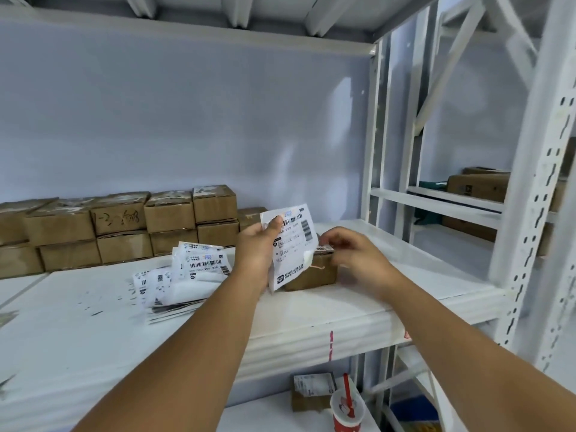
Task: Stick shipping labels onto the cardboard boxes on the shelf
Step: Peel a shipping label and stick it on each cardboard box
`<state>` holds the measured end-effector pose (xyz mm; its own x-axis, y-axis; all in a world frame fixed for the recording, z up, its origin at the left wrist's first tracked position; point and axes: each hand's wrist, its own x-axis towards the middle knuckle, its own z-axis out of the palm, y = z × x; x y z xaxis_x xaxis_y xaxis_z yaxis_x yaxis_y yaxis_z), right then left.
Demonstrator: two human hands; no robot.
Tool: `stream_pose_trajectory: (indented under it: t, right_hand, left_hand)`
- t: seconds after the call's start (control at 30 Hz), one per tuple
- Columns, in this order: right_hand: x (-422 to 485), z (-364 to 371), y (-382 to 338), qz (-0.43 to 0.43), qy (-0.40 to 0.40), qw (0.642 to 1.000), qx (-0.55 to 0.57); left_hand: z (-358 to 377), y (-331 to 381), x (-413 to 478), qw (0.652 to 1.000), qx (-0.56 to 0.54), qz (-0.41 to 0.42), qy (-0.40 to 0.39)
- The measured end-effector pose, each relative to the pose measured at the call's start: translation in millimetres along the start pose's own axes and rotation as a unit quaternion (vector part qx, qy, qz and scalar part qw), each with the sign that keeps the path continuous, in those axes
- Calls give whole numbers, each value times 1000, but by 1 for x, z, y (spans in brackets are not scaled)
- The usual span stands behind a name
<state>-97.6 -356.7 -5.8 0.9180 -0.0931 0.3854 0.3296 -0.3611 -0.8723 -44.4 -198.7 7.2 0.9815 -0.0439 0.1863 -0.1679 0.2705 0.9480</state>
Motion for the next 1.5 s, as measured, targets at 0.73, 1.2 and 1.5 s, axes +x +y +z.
stream_pose_trajectory:
  t: [0.73, 1.2, 1.5]
  right_hand:
    - [38, 17, -64, -43, 22, 997, -65]
    - [34, 24, -70, -173, 8, 940, -293]
    - [30, 13, -73, -113, 37, 992, 41]
  left_hand:
    - [-4, 13, -4, 990, -138, -8, -34]
    - [-5, 15, -5, 989, -143, -3, -29]
    - [-13, 5, 3, 991, -67, -65, 99]
